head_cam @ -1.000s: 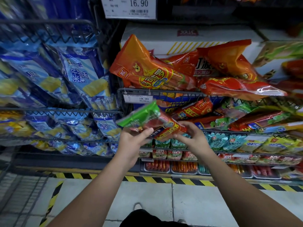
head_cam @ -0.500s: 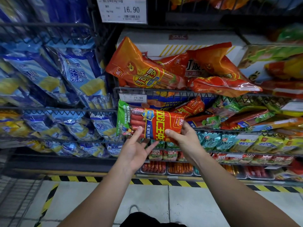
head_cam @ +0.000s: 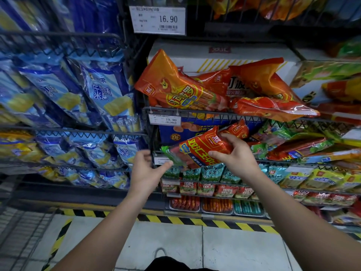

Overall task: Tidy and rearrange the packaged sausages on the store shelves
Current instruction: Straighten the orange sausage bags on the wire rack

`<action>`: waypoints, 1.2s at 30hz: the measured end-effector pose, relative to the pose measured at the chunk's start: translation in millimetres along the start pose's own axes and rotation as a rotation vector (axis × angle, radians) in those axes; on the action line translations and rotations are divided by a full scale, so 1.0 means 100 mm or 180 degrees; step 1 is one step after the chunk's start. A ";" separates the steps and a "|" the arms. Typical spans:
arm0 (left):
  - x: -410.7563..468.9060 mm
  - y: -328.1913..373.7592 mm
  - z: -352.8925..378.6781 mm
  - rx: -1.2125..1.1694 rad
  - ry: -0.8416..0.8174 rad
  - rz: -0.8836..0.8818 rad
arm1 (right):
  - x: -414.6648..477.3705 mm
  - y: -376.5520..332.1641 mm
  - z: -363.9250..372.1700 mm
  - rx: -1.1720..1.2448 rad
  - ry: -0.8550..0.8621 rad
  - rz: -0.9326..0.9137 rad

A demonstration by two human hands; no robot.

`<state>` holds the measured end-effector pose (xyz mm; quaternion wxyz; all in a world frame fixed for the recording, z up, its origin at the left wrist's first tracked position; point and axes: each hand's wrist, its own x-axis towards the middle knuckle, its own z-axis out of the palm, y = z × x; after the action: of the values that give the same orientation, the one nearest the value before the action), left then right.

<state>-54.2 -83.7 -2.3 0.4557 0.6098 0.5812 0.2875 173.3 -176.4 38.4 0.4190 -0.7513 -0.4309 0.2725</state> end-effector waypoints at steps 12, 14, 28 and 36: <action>0.19 0.29 0.24 0.0810 -0.1134 0.1200 | 0.10 -0.42 -0.04 -0.1741 -0.0534 -0.1000; 0.21 0.27 0.24 0.0652 -0.1192 0.1100 | 0.09 -0.47 -0.01 -0.1908 -0.0499 -0.1116; 0.36 0.10 0.16 -0.0345 -0.1098 0.0666 | 0.01 -0.14 0.17 -0.0391 -0.0263 -0.0256; 0.59 0.15 0.12 -0.0734 -0.1101 0.0999 | 0.21 -0.09 0.68 0.0054 -0.0084 -0.0075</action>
<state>-27.2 -27.6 -4.6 0.5647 0.6766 0.3563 0.3104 127.3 -128.8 11.0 0.4228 -0.7390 -0.4429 0.2810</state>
